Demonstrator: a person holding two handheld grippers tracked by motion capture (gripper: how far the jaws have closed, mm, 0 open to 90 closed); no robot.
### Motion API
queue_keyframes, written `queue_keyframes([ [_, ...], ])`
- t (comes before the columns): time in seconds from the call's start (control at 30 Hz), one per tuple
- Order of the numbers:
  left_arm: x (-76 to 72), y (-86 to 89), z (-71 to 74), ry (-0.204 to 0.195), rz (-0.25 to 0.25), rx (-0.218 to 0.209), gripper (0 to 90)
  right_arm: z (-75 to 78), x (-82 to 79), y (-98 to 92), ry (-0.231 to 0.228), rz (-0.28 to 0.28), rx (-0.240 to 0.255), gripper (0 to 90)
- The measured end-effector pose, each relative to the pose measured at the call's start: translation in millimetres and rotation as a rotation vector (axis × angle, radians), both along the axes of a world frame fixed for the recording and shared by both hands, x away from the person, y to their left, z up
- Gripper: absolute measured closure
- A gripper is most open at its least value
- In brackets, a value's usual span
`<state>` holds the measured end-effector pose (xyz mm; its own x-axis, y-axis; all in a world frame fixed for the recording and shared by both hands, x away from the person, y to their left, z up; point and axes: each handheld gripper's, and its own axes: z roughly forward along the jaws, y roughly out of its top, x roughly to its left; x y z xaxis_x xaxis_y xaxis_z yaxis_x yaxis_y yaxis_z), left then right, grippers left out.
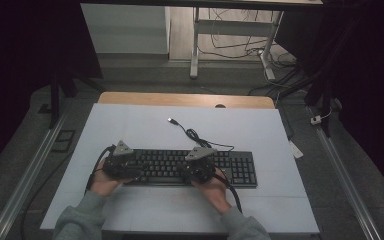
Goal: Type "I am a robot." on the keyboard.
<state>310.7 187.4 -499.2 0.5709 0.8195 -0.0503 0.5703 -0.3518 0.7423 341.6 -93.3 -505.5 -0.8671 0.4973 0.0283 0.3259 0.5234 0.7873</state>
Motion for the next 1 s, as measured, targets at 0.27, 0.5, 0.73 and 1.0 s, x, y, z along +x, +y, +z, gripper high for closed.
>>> queue_keyframes([
  [0.27,0.2,0.6,-0.4,0.002,0.003,0.002,36.0,3.8,1.2,-17.9,-0.006,-0.032,0.021,72.9],
  [0.5,0.0,-0.1,-0.5,0.001,0.001,0.01,35.6,3.8,0.0,-37.7,-0.014,-0.066,0.013,64.3],
  [0.73,-0.1,0.1,-0.6,0.002,-0.001,0.01,35.5,4.7,-2.2,-55.4,-0.03,-0.088,0.016,59.8],
  [1.0,0.0,2.3,-0.4,0.003,0.004,0.002,35.4,2.8,-4.6,-74.5,-0.038,-0.111,0.002,57.9],
])
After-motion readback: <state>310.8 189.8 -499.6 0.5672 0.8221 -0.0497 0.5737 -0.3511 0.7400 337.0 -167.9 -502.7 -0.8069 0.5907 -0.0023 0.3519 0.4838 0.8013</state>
